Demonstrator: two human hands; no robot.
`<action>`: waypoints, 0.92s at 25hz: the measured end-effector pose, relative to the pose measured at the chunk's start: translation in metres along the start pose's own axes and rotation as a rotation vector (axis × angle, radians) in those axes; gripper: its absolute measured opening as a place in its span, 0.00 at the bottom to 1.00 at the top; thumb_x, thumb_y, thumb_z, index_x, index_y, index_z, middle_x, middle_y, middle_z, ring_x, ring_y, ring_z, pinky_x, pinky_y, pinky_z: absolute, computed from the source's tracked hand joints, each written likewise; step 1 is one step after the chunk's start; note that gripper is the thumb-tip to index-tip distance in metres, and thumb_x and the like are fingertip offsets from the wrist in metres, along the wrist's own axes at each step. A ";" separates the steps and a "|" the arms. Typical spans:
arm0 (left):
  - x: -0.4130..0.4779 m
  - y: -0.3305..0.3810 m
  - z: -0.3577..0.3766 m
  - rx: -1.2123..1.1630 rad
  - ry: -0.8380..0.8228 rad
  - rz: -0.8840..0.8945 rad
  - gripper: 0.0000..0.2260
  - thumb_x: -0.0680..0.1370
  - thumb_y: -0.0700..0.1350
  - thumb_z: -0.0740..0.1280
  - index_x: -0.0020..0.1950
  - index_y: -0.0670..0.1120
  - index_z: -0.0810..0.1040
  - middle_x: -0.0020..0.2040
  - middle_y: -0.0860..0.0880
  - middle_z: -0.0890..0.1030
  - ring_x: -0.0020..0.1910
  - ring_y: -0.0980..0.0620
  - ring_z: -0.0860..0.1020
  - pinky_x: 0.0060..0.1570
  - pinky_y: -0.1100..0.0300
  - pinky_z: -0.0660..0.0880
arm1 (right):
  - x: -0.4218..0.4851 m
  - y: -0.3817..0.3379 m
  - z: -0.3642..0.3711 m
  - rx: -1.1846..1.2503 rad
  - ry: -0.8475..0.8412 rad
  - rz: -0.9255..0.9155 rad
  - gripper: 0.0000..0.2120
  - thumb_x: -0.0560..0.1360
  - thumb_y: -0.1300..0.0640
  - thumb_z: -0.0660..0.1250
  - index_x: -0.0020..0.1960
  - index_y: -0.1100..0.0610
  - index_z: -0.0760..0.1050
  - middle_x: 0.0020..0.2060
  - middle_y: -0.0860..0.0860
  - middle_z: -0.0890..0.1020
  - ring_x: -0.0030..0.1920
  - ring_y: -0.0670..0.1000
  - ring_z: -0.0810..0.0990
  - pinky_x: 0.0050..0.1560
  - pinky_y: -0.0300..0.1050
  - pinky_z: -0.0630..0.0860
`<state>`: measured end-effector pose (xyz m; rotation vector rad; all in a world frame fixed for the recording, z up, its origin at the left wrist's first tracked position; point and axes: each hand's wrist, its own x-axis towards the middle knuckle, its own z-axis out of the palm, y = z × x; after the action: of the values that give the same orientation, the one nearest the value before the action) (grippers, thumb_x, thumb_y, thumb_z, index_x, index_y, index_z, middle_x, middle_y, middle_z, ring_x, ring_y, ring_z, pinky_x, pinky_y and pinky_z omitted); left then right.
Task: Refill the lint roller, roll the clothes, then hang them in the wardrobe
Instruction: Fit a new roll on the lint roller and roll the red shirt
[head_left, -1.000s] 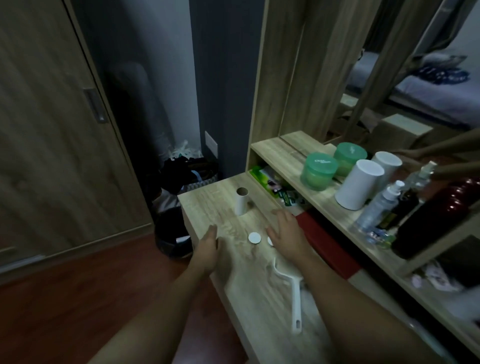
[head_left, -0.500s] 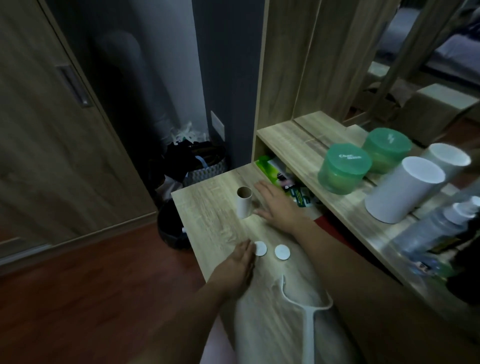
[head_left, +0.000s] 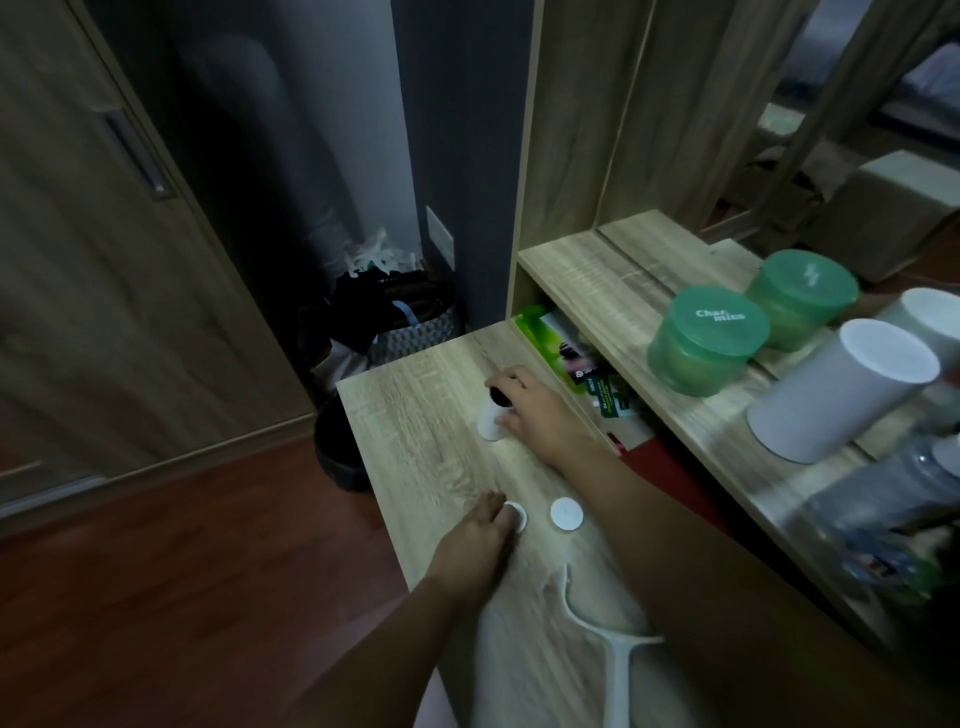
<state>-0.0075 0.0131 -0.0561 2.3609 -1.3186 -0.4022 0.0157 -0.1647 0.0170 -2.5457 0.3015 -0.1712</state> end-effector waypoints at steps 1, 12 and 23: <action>-0.001 0.002 -0.004 -0.063 0.059 -0.009 0.11 0.80 0.46 0.59 0.58 0.42 0.71 0.61 0.43 0.73 0.56 0.44 0.75 0.52 0.55 0.71 | -0.011 0.000 -0.002 0.053 0.075 0.058 0.21 0.72 0.61 0.67 0.64 0.56 0.69 0.63 0.53 0.70 0.58 0.54 0.74 0.58 0.50 0.73; -0.011 0.064 -0.094 -1.454 0.380 -0.431 0.04 0.77 0.41 0.66 0.49 0.44 0.80 0.46 0.45 0.81 0.46 0.49 0.79 0.47 0.56 0.77 | -0.170 -0.043 -0.010 1.201 0.485 0.478 0.14 0.73 0.64 0.68 0.52 0.50 0.69 0.52 0.52 0.80 0.46 0.47 0.81 0.47 0.41 0.76; -0.039 0.106 -0.129 -1.665 0.319 -0.326 0.05 0.77 0.34 0.64 0.43 0.39 0.79 0.49 0.46 0.83 0.48 0.50 0.82 0.44 0.62 0.80 | -0.196 -0.063 -0.031 1.332 0.553 0.399 0.33 0.52 0.41 0.80 0.51 0.50 0.70 0.51 0.51 0.81 0.46 0.43 0.83 0.44 0.37 0.78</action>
<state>-0.0498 0.0231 0.1095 1.0511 -0.1116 -0.7519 -0.1685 -0.0802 0.0664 -1.0625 0.6235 -0.6582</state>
